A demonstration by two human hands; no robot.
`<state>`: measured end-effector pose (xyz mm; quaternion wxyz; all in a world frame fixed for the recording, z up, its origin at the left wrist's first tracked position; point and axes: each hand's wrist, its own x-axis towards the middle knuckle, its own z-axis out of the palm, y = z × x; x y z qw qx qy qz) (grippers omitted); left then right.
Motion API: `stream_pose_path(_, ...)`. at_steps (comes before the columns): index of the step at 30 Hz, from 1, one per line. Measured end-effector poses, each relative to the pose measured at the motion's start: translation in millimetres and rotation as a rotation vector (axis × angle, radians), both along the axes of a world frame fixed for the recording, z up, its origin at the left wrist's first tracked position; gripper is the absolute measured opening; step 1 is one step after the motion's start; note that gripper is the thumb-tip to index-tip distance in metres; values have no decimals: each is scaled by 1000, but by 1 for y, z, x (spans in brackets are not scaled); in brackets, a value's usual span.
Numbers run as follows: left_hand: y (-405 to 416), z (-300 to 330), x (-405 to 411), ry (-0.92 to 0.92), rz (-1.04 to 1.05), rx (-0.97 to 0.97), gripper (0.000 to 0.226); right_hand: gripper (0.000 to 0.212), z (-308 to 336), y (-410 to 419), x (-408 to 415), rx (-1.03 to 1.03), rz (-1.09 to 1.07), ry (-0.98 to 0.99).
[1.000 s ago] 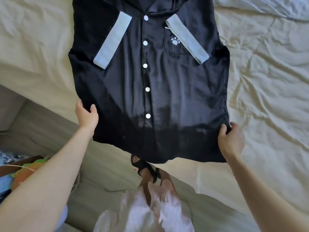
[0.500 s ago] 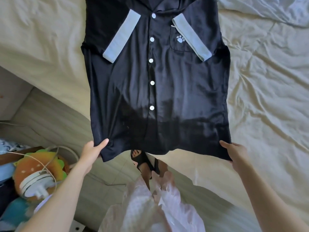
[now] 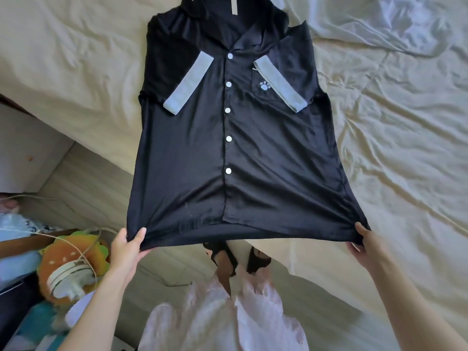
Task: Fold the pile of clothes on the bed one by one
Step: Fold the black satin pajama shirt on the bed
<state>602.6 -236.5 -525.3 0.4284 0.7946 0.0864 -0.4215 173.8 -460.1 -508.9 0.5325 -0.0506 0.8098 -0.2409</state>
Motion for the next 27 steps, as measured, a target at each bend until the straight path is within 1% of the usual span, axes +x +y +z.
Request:
stream_pose_path(2, 3, 2, -4, 7, -16, 8, 21, 31, 0, -2, -11, 4, -52, -37)
stream_pose_path(4, 5, 3, -12, 51, -10, 26, 29, 25, 0, -2, -19, 16, -96, -87)
stream_pose_path(6, 7, 4, -22, 114, 75, 28, 31, 20, 0, -1, -23, 26, -126, -136)
stream_pose_path(8, 10, 6, -33, 196, 215, 2, 31, 13, 2, 2, -24, 40, -144, -173)
stream_pose_path(9, 13, 9, -38, 244, 297, -14, 33, 14, 3, 5, -25, 48, -146, -189)
stream_pose_path(10, 15, 12, -42, 288, 378, -30, 35, 19, 5, 7, -26, 51, -146, -201)
stream_pose_path(12, 20, 20, -51, 342, 506, -55, 39, 36, 10, 12, -28, 51, -139, -198)
stream_pose_path(13, 23, 25, -55, 353, 551, -67, 40, 41, 13, 14, -29, 52, -133, -197)
stream_pose_path(16, 28, 36, -64, 347, 641, -101, 41, 42, 23, 15, -31, 58, -151, -209)
stream_pose_path(19, 26, 46, -69, 332, 672, -135, 41, 40, 30, 13, -31, 1, -195, -249)
stream_pose_path(23, 4, 60, -65, 265, 641, -198, 41, 19, 43, -2, -26, -115, -259, -317)
stream_pose_path(24, -5, 64, -62, 241, 633, -221, 41, 20, 48, -7, -22, -143, -258, -326)
stream_pose_path(27, -36, 82, -48, 173, 615, -288, 37, 35, 51, -32, -12, -229, -240, -358)
